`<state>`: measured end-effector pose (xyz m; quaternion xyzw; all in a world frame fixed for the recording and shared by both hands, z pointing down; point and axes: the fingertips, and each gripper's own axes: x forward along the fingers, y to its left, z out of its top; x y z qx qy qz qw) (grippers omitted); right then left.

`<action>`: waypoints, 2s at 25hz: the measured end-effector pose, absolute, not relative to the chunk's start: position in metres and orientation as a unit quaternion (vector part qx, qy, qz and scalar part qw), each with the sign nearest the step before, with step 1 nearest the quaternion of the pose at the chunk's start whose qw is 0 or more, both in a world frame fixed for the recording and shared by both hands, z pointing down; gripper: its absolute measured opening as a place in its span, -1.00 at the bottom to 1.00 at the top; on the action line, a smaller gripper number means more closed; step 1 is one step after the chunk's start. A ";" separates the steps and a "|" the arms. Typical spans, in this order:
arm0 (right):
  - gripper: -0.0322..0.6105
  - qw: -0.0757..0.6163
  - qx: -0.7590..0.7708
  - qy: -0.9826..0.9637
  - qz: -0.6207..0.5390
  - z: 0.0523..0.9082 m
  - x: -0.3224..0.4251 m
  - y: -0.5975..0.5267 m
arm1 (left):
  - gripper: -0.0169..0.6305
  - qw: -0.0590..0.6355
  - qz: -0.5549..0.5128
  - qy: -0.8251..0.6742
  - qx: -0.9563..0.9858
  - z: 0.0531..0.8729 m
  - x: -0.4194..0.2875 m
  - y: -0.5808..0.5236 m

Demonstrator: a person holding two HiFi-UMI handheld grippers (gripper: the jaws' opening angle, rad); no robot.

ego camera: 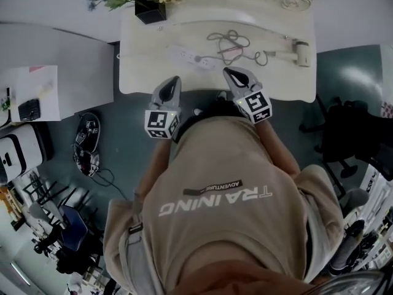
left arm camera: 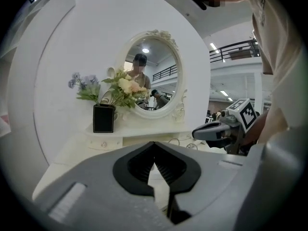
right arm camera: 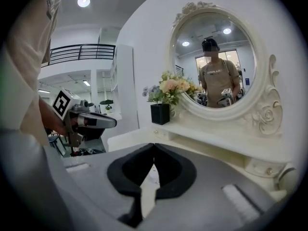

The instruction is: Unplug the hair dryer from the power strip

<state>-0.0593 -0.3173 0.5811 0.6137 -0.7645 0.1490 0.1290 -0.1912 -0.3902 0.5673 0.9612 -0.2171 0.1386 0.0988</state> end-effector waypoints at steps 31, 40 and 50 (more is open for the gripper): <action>-0.89 0.187 0.546 -0.769 0.273 0.671 -0.067 -0.353 | -0.92 -0.004 0.341 0.011 0.940 0.662 -0.099 -0.413; -0.89 0.235 0.569 -0.733 0.288 0.702 -0.072 -0.381 | -0.69 -0.043 0.375 0.112 0.919 0.684 -0.093 -0.412; -0.89 0.250 0.577 -0.710 0.317 0.724 -0.072 -0.384 | -0.65 -0.086 0.393 0.183 0.897 0.697 -0.074 -0.406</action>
